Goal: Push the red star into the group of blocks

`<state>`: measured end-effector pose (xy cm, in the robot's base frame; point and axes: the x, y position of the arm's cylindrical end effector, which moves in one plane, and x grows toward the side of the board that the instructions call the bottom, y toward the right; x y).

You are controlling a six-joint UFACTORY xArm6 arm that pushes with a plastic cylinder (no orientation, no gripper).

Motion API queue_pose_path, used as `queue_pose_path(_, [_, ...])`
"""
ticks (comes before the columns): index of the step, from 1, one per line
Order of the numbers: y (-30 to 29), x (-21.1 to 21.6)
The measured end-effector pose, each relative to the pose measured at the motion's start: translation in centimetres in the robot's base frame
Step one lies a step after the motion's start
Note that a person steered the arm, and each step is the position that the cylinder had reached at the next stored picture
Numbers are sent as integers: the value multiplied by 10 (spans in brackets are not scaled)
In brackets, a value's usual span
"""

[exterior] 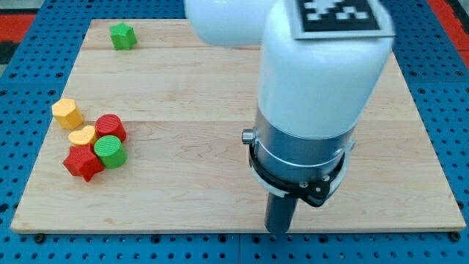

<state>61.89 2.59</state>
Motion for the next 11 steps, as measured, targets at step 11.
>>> queue_pose_path(11, [-244, -145])
